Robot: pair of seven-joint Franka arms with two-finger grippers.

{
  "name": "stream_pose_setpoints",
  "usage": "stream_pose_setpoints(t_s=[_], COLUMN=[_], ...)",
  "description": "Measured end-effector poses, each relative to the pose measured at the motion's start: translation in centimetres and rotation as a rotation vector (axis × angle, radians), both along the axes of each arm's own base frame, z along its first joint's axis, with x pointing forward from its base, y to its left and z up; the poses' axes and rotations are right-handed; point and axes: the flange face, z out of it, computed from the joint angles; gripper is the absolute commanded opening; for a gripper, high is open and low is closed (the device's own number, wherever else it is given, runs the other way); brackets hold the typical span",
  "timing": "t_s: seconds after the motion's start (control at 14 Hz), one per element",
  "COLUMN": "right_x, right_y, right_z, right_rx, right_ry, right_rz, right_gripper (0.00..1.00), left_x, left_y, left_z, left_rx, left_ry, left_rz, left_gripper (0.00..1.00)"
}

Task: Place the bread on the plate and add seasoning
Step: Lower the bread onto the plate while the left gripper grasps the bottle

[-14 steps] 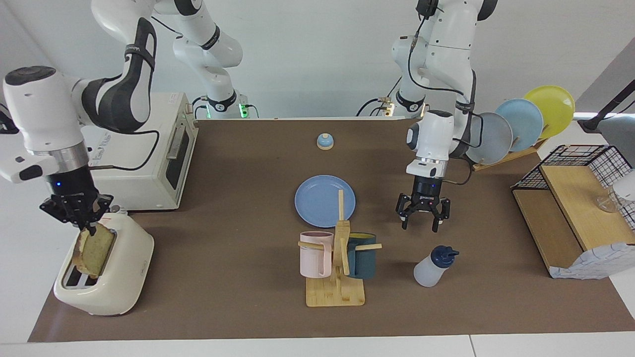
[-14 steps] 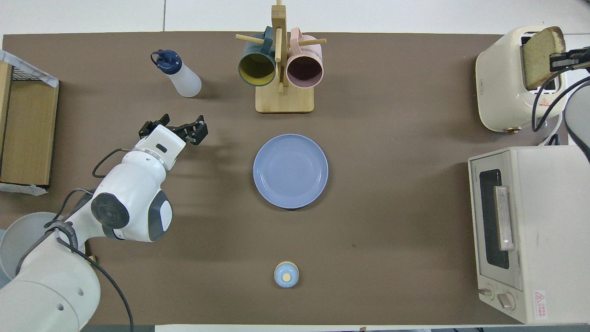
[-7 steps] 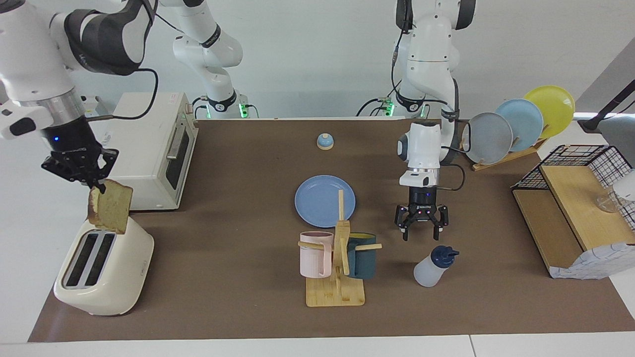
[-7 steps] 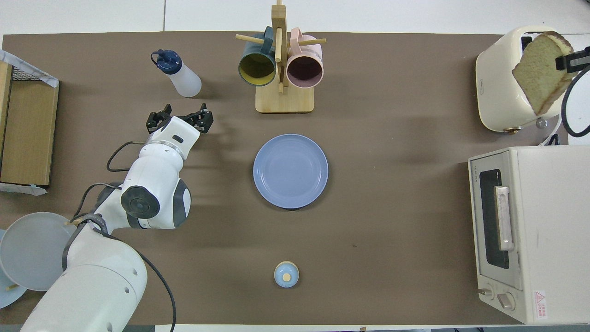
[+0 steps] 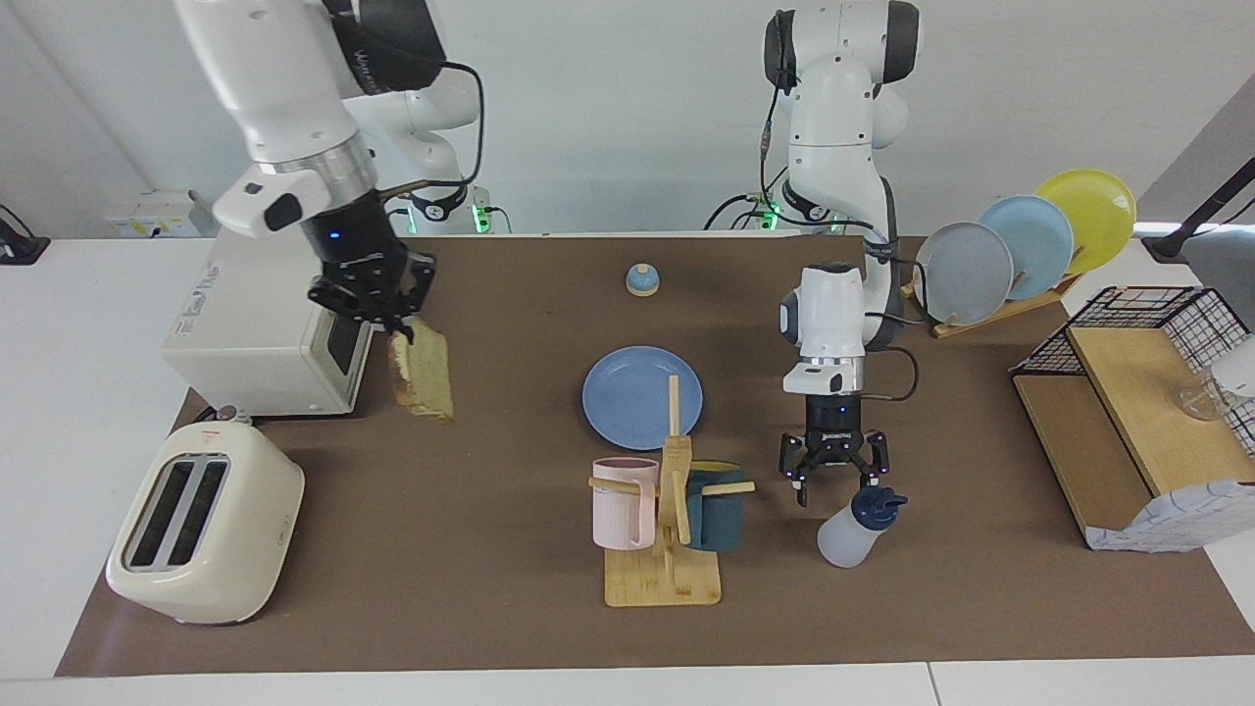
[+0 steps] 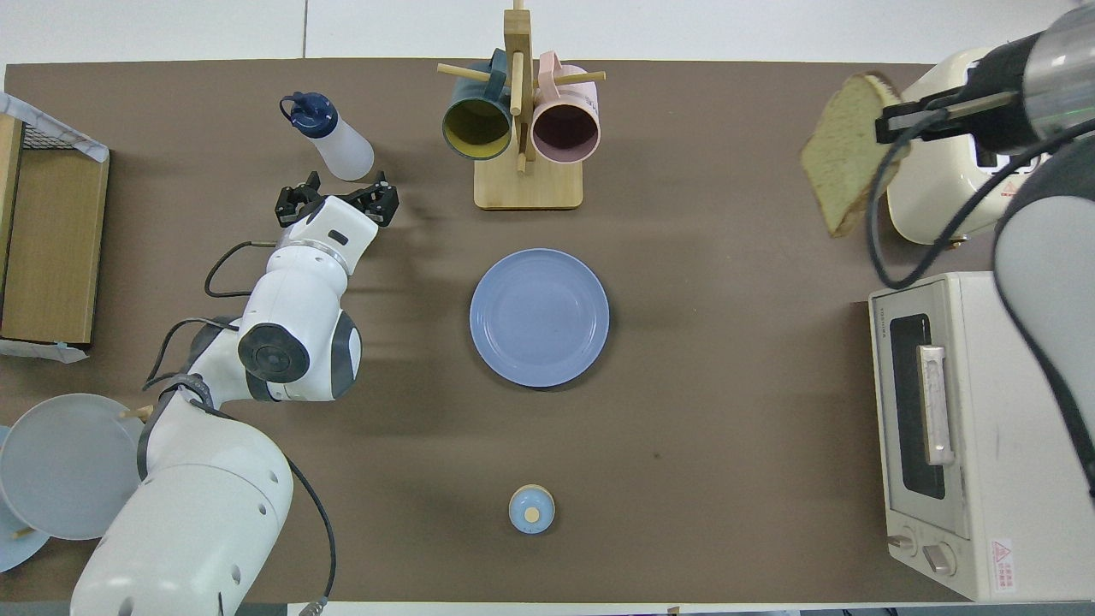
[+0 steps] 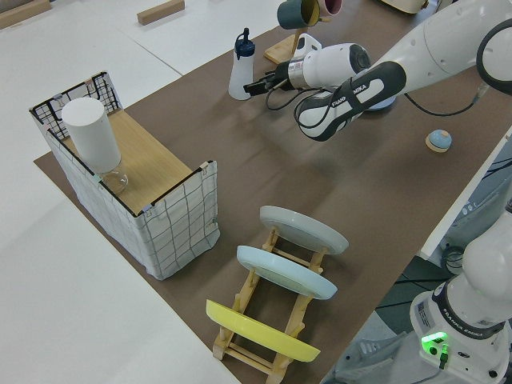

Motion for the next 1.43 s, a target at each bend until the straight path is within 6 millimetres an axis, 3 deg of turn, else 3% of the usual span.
stream_pose_setpoints(t_s=[0.14,0.36,0.64,1.0,1.22,1.29,1.36,1.43], right_x=[-1.3,-2.8,-7.4,-8.8,-9.8,-10.1,-10.4,-10.6], right_y=[4.5,8.6,17.2,19.9,20.4,20.4,20.3,20.1], right_z=[-2.2,-7.5,-12.8,-18.6,-20.6,-20.9,-21.1,-21.4], right_rx=[0.052,0.090,0.160,0.199,0.187,0.184,0.181,0.178], right_ry=[0.001,0.012,-0.046,-0.138,-0.124,-0.118,-0.112,-0.106], right_rz=[-0.038,-0.034,-0.040,-0.024,-0.011,-0.010,-0.014,-0.018], right_gripper=[0.00,0.00,0.00,0.00,0.00,0.00,0.00,0.00], left_x=[0.9,1.9,3.3,3.9,4.1,4.1,4.2,4.2], left_y=[0.3,0.6,0.9,0.9,0.8,0.8,0.7,0.7], left_z=[0.3,0.6,1.2,1.3,1.0,1.0,1.0,1.0], left_rx=[0.001,0.000,0.005,0.012,0.016,0.016,0.016,0.016], left_ry=[-0.012,0.013,0.078,0.085,0.087,0.086,0.085,0.085], left_rz=[0.008,0.017,0.030,0.032,0.030,0.030,0.029,0.029], left_gripper=[1.00,1.00,1.00,1.00,0.99,0.72,0.31,0.04])
